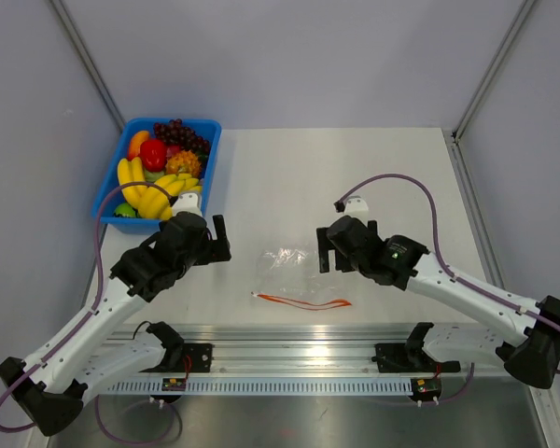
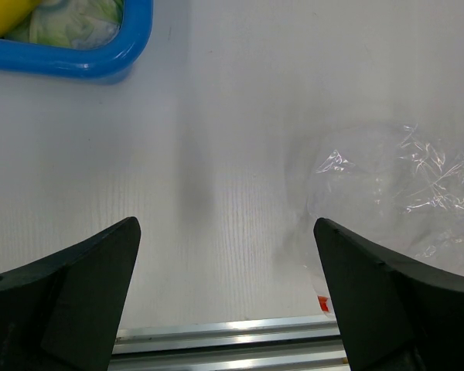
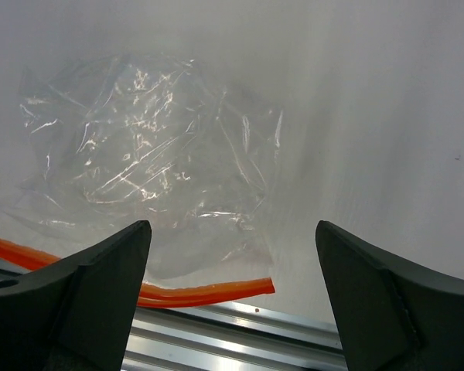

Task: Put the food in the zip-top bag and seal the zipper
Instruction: Pick up the zipper food storage bag at the center of the board.

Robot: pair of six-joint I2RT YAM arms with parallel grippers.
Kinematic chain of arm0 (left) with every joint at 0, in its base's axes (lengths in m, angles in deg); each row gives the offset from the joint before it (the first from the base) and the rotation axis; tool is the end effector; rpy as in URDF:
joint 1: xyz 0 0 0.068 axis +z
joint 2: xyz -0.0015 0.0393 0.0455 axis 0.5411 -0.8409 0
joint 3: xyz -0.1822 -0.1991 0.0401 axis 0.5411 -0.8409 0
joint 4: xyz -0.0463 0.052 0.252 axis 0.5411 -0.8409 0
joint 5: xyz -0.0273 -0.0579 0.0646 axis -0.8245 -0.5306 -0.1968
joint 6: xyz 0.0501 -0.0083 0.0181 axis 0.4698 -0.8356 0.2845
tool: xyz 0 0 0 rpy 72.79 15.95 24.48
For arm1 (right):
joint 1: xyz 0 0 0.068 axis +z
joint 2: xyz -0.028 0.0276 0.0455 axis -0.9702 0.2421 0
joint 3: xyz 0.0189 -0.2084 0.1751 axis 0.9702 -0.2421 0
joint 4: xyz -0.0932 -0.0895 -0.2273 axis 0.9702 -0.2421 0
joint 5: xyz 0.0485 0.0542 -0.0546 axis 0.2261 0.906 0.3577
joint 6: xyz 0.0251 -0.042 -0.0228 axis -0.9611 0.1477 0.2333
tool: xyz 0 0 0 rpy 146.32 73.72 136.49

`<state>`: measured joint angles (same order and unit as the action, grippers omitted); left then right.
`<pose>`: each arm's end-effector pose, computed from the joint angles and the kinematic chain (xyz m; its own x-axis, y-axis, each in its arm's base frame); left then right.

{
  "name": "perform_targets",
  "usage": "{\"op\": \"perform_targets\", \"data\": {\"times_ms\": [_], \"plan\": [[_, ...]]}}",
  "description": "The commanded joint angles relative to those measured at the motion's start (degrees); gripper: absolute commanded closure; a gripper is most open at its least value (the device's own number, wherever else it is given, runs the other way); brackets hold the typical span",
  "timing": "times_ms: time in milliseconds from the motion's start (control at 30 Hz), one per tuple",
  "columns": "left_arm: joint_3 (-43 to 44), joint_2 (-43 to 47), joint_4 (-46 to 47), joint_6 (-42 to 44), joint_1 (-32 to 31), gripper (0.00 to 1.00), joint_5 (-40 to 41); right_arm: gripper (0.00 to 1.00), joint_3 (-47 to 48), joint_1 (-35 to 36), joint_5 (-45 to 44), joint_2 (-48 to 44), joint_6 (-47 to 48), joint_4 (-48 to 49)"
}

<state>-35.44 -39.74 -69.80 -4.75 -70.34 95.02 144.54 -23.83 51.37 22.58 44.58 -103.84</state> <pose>0.1375 -0.0892 0.3122 -0.6503 -0.1415 -0.7464 -0.0054 0.9833 -0.1818 0.1482 0.1668 0.2959 -0.7057 -0.0977 -0.7017 -0.2117 0.9743 0.0773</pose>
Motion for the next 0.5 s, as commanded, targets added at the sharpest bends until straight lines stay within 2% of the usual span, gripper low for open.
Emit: {"op": "perform_targets", "data": {"times_ms": [0, 133, 233, 367, 467], "plan": [[1.8, -0.2, 0.4, 0.2, 0.0, 0.01, 2.0, 0.05, 2.8, 4.7, 1.1, 2.8, 4.9, 2.4], [3.2, -0.6, -0.8, 0.6, 0.8, 0.01, 2.5, 0.13, 3.8, 11.7, -0.2, 6.8, 7.0, 2.2], [3.6, -0.2, -1.0, 0.7, 1.0, 0.01, 2.4, 0.27, 3.7, 16.5, -2.1, 10.2, 6.4, 0.8], [3.0, 0.1, -0.9, 0.6, 1.1, 0.01, 1.8, 0.37, 1.4, 19.3, -1.9, 12.1, 5.3, 0.9], [2.6, 0.1, -0.8, 0.3, 1.0, 0.01, 1.4, 0.41, 0.1, 20.7, -1.1, 11.7, 4.7, 1.9]]}}
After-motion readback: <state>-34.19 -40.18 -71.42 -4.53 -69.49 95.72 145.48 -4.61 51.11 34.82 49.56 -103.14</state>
